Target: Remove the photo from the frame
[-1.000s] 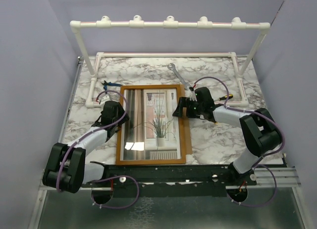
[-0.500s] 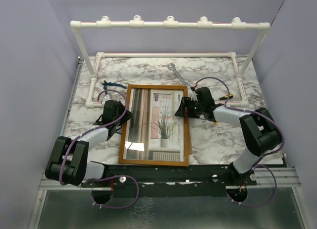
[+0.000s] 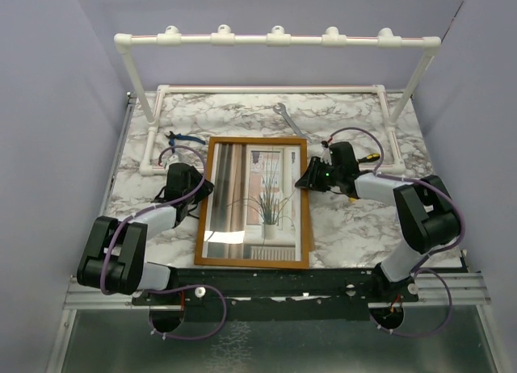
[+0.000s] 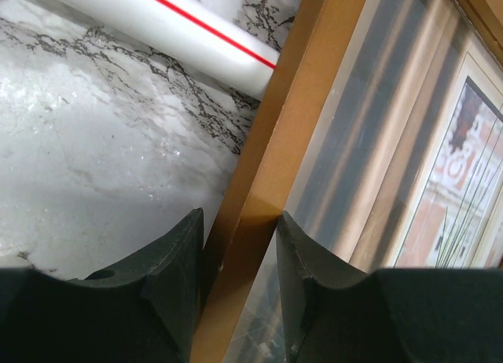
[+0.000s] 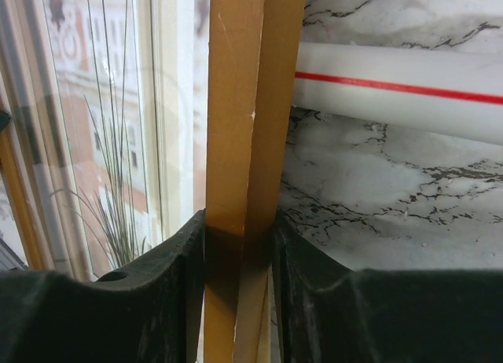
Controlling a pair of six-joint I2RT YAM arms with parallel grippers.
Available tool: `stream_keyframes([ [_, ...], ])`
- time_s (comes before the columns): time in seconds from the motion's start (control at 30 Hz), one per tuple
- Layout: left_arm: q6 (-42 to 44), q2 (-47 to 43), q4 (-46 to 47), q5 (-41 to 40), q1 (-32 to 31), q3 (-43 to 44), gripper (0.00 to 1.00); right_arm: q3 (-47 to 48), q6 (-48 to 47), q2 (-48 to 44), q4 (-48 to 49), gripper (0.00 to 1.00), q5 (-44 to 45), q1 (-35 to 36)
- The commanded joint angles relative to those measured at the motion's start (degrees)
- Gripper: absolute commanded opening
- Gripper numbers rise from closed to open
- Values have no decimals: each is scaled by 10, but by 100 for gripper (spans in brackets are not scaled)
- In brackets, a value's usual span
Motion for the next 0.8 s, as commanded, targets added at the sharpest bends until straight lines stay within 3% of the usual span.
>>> stream_keyframes([
  [0.0,-13,32,13,41,-4,17,37,42,15,8,36,35,-48,7],
  [0.33,-17,106,33,45,-4,82,36,137,0,62,2,35,-29,-8],
  [0.47,-17,122,34,41,-4,109,36,168,-11,77,-14,40,-6,-8],
  [0.53,-16,132,34,40,-4,123,36,187,-20,90,-36,50,6,-9],
  [0.67,-11,144,26,34,-4,140,40,202,-32,100,-60,81,35,-12],
  [0.77,-6,135,2,17,-4,140,53,186,-35,75,-61,99,54,-12],
])
